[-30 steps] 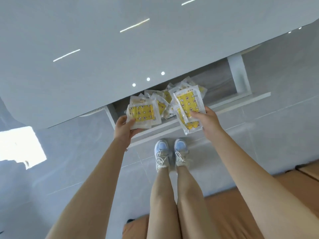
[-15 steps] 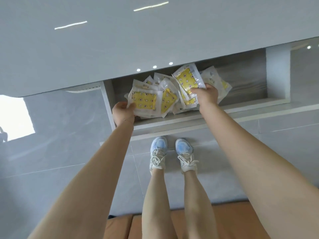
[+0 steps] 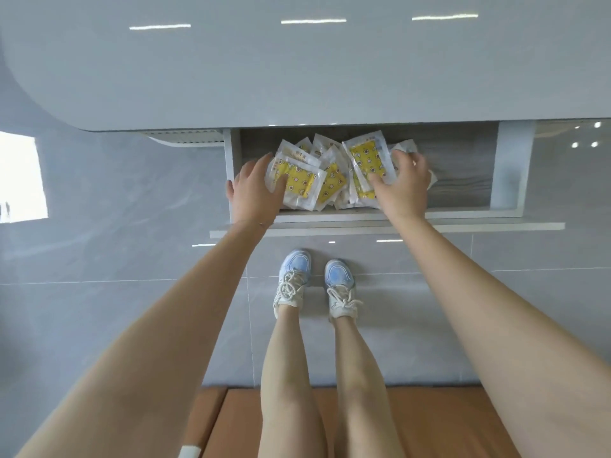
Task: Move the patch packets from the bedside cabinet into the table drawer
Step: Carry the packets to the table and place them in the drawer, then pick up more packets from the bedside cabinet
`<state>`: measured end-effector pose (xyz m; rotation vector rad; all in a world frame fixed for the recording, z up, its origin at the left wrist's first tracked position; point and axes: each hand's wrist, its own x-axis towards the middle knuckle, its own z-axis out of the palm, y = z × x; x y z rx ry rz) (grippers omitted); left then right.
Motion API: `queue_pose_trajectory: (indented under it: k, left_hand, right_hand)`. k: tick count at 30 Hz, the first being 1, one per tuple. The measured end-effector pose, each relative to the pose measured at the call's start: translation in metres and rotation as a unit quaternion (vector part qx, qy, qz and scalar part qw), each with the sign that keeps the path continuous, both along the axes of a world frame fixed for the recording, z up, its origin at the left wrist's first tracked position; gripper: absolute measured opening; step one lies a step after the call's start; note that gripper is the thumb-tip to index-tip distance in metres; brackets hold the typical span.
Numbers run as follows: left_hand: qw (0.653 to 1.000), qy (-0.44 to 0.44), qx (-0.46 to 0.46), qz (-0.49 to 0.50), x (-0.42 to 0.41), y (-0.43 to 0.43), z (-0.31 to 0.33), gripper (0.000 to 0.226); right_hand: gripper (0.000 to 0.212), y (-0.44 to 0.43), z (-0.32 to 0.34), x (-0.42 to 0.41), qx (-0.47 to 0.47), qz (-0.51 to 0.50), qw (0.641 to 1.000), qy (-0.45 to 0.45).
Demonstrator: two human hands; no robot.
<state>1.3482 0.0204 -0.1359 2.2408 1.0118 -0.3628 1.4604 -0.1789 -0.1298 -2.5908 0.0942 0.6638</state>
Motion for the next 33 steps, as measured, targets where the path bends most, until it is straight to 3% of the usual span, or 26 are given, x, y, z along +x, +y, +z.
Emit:
queue_pose_trajectory:
  k: [5,9,16,24,33]
  left_hand:
    - [0.984,0.025,0.077,-0.156,-0.011,-0.011,0.086,0.064]
    - [0.972,0.046,0.110,-0.202,-0.034,-0.024,0.150,0.071]
    - [0.977,0.105,0.108,-0.153,-0.091,-0.050,0.244,0.075]
    - [0.987,0.079,0.118,-0.072,-0.131,-0.052,0.306,0.075]
    - [0.989,0.072,0.119,0.053,-0.208,-0.003,0.337,0.074]
  right_hand:
    - [0.076,0.005,0.091,-0.013,-0.107,0.241,0.964,0.035]
    - [0.079,0.012,0.160,-0.035,-0.150,0.309,0.938,0.050]
    - [0.085,0.021,0.259,-0.061,-0.172,0.383,0.908,0.013]
    - [0.085,0.035,0.321,-0.081,-0.189,0.452,0.872,-0.020]
    - [0.082,0.122,0.356,-0.148,-0.208,0.581,0.785,-0.053]
